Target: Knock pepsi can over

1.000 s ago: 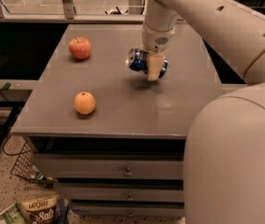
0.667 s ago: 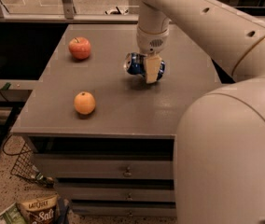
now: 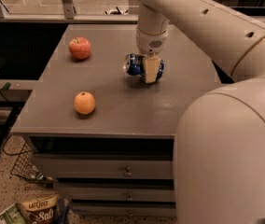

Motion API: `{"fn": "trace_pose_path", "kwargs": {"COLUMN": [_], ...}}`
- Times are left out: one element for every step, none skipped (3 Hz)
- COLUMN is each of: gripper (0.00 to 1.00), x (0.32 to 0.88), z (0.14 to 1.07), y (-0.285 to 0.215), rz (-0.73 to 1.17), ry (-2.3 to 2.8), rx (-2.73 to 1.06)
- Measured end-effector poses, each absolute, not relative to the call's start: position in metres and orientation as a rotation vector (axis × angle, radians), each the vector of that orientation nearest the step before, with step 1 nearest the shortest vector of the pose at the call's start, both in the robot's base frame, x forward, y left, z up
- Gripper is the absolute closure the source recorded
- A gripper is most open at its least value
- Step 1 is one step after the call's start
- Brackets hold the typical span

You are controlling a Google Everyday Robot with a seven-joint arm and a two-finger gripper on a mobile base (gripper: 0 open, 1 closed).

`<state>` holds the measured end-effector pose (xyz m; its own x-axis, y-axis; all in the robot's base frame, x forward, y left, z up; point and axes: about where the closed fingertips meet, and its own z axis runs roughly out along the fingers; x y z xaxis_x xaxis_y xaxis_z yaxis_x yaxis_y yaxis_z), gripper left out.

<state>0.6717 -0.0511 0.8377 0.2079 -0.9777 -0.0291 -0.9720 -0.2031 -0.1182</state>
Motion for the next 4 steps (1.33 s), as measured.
{"fn": "trace_pose_path", "kwargs": {"gripper": [0.26,0.05,0.00,0.00], "x": [0.6734,0.6751,0.6762,0.6762], "z": [0.8358,0.8339,0.8324,0.8323], "y": [-0.0498,-0.0486,-0.0477,-0.0477], "rz": [-0.081,-0.082,-0.083,-0.083], "ry": [1.906,1.902,1.900,1.900], "rx": [-2.351,-2.349,-2.348,-2.348]}}
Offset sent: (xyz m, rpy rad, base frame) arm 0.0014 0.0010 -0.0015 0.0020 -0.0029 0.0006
